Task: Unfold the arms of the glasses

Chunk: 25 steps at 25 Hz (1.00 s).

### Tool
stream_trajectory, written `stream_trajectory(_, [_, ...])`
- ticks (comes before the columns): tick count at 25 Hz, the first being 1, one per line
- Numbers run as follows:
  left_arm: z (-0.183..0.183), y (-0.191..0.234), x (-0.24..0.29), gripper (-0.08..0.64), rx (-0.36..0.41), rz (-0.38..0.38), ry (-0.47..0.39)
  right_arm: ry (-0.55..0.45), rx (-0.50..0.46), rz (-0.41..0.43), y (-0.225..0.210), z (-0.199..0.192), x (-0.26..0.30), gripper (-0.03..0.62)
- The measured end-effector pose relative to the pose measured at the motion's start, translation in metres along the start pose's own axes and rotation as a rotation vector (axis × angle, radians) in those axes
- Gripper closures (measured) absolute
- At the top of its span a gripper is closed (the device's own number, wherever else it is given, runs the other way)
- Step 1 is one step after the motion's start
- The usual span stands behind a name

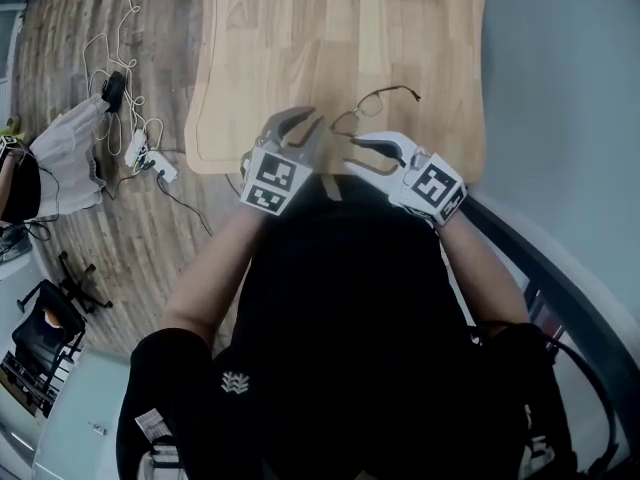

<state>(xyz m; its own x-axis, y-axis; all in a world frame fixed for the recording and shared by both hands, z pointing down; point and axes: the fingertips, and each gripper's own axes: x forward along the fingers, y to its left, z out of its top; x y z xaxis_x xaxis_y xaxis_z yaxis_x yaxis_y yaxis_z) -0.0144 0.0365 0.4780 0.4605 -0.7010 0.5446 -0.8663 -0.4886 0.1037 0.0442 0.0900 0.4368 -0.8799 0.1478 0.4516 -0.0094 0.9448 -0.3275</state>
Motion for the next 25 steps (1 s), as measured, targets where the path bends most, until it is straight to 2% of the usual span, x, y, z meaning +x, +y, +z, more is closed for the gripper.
stream_trajectory(3, [-0.002, 0.005, -0.003, 0.486, 0.002, 0.014, -0.002, 0.007, 0.028, 0.049, 0.008, 0.0, 0.008, 0.46])
stream_trajectory(6, [0.0, 0.01, -0.006, 0.486, -0.003, 0.029, -0.004, -0.035, -0.008, 0.039, 0.006, 0.012, 0.001, 0.46])
stream_trajectory(7, [0.001, 0.012, -0.007, 0.486, -0.005, 0.033, -0.006, -0.073, -0.025, -0.004, -0.001, 0.018, -0.007, 0.46])
stream_trajectory(10, [0.001, 0.009, -0.006, 0.486, -0.007, 0.031, 0.004, -0.152, -0.002, -0.214, -0.043, 0.023, -0.039, 0.46])
stream_trajectory(12, [-0.008, 0.001, 0.002, 0.485, 0.001, -0.005, 0.035, -0.134, 0.017, -0.306, -0.063, 0.01, -0.049, 0.46])
stream_trajectory(13, [-0.016, -0.004, 0.008, 0.486, 0.008, -0.031, 0.056, -0.116, 0.025, -0.319, -0.066, 0.002, -0.048, 0.46])
stream_trajectory(18, [-0.037, -0.028, 0.046, 0.454, 0.053, -0.119, 0.129, -0.069, 0.048, -0.296, -0.058, -0.018, -0.034, 0.46])
stream_trajectory(25, [-0.033, -0.041, 0.102, 0.454, 0.079, -0.134, 0.231, -0.064, 0.1, -0.299, -0.069, -0.023, -0.053, 0.46])
